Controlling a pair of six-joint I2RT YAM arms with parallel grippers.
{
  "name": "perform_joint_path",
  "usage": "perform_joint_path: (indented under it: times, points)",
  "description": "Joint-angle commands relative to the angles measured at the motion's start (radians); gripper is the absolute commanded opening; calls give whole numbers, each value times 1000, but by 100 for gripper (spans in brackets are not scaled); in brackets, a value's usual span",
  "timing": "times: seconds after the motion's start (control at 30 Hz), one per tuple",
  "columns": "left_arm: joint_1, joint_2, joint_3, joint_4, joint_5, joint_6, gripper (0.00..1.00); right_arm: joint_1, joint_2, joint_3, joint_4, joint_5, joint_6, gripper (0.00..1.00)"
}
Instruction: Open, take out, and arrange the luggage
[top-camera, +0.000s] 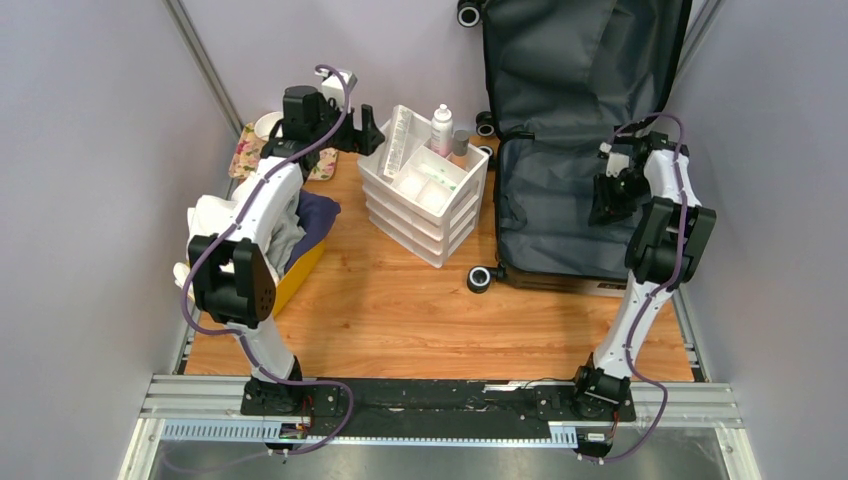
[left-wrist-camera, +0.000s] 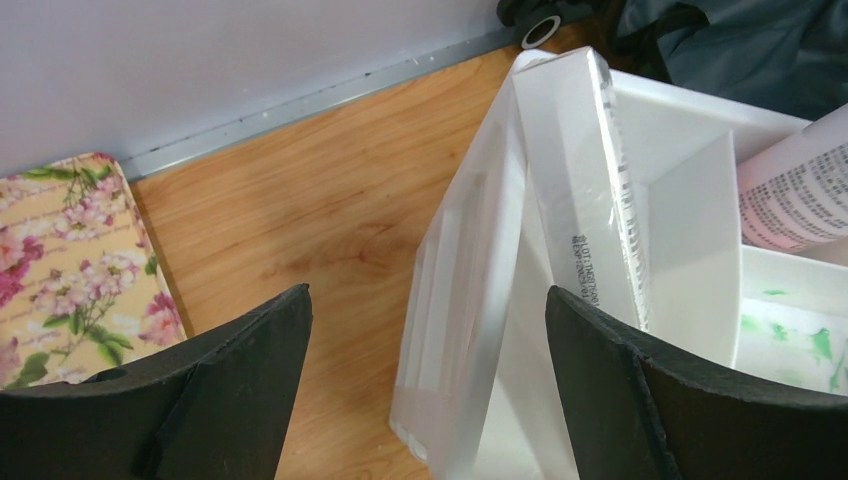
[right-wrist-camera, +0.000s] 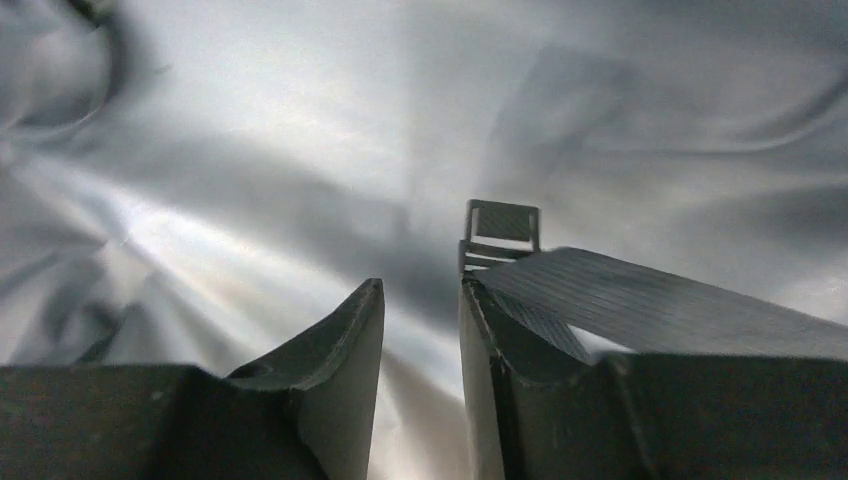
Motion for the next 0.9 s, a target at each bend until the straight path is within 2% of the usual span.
perform_joint_path:
  times: [0.0,0.07,0.23,0.37,0.5,0.57,0.63,0.87]
  points:
    - [10,-49,-14,45,12,10,94,44,-183,-88,-105,-143,-194,36]
    - [10,-51,-14,45,13,7,94,51,-203,-131,-119,-104,-235,31]
    - [10,-57,-11,43,4,5,94,27,-207,-226,-128,143,-286,22]
    - [10,-58,-11,42,6,7,94,-30,-204,-286,-35,324,-312,20]
    - [10,-55,-11,43,7,10,94,-27,-188,-325,-10,450,-338,21]
    - [10,-52,-11,45,9,10,94,-12,-167,-328,-27,447,-334,21]
    - [10,-52,-13,49,12,8,94,8,-152,-325,-54,377,-331,22]
    - [12,-57,-11,42,15,22,94,175,-52,-267,-131,61,-236,25]
